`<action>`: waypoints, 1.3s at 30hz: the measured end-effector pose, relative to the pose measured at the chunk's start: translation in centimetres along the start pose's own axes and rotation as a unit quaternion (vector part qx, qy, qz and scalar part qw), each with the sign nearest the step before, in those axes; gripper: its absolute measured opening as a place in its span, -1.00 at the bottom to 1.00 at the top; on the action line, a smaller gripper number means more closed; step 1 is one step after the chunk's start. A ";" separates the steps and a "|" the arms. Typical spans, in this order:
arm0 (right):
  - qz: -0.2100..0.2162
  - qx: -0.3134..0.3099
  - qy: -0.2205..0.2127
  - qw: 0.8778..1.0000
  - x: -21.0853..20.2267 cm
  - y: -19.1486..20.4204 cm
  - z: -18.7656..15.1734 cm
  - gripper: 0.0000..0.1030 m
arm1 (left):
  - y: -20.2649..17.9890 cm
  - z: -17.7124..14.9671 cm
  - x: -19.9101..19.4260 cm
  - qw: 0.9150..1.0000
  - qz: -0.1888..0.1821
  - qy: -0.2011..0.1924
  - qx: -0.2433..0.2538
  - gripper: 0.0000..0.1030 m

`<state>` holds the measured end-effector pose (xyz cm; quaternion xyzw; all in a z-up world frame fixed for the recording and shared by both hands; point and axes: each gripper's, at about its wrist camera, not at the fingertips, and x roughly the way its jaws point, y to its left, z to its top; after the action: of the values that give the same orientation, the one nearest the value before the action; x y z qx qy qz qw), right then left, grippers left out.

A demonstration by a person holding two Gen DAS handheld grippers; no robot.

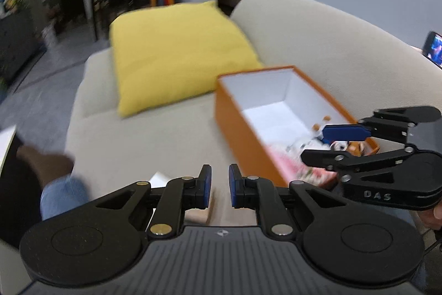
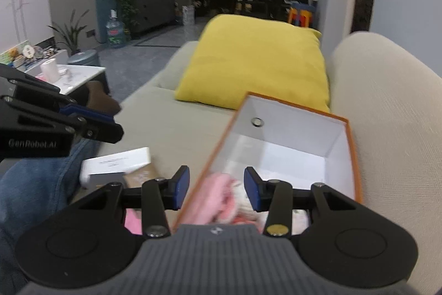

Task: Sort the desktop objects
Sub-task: 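Move both tools down toward the boxes and wallet on the sofa cushion, then grasp the illustrated card box with the left tool while right grasps the pink card wallet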

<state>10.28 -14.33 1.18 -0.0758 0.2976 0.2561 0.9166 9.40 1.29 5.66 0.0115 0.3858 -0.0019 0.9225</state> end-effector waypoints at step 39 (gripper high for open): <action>0.057 0.170 0.271 0.946 14.7 6.1 -9.3 0.24 | 6.0 -15.6 7.3 0.946 0.028 0.265 -0.187 0.25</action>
<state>12.56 -5.58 -14.86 0.0319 0.5777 0.2229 0.7846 3.50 7.64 -10.34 -0.1506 0.6090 0.0992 0.7724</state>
